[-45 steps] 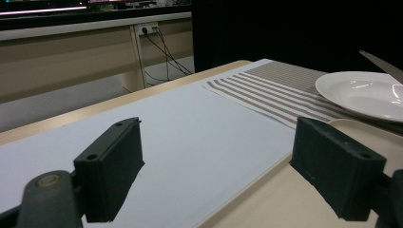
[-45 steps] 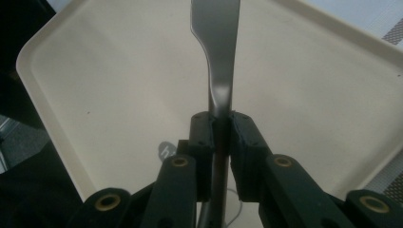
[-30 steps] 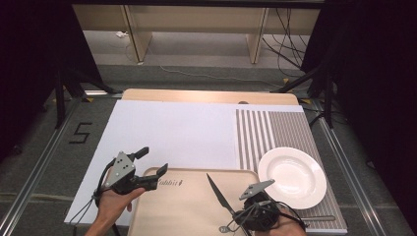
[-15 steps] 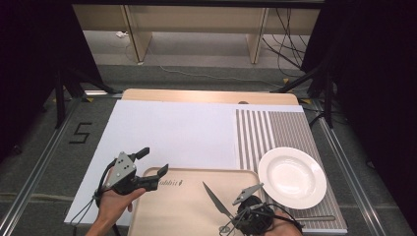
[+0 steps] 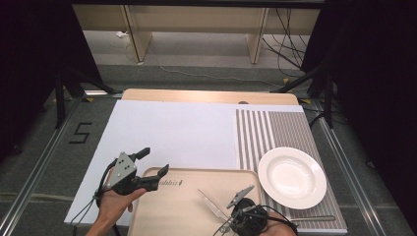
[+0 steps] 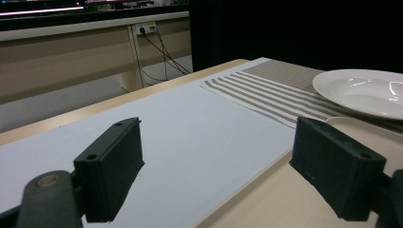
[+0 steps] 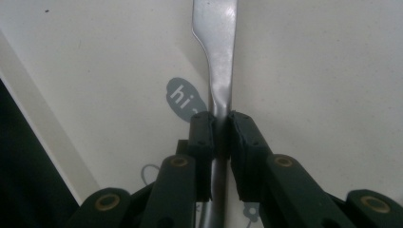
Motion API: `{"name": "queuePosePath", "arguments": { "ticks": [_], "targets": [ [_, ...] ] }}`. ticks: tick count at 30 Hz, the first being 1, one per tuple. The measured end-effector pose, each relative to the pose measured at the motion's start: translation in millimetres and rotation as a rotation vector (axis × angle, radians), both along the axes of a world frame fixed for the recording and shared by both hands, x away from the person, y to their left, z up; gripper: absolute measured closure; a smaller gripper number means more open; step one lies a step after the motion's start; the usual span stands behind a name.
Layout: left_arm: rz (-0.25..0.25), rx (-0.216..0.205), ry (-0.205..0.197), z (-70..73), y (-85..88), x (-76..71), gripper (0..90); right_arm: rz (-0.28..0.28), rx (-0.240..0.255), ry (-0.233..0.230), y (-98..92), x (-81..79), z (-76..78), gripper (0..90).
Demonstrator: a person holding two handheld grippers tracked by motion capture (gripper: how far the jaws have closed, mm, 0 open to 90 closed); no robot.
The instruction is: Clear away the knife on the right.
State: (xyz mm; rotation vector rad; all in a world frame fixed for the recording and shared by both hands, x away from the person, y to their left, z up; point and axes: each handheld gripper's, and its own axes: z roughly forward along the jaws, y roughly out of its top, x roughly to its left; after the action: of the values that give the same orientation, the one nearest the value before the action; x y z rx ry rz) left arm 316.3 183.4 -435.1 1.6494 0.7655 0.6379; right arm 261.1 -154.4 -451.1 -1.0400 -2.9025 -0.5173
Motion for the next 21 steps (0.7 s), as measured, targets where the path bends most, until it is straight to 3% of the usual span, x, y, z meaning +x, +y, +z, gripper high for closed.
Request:
{"name": "queuePosePath", "arguments": {
  "ticks": [12, 18, 21],
  "targets": [
    [-0.003, -0.003, -0.001, -0.1, -0.2, -0.1, 16.9, 0.009, -0.025, 0.000, 3.9, -0.8, -5.6, 80.2],
    [-0.003, -0.003, -0.002, -0.2, -0.5, -0.2, 16.9, 0.004, -0.013, -0.002, 3.8, -1.2, -4.5, 79.0],
    [-0.002, -0.002, -0.001, -0.2, -0.3, -0.1, 16.9, -0.008, 0.026, -0.012, 2.3, -1.4, 1.8, 68.3]
  ]
}}
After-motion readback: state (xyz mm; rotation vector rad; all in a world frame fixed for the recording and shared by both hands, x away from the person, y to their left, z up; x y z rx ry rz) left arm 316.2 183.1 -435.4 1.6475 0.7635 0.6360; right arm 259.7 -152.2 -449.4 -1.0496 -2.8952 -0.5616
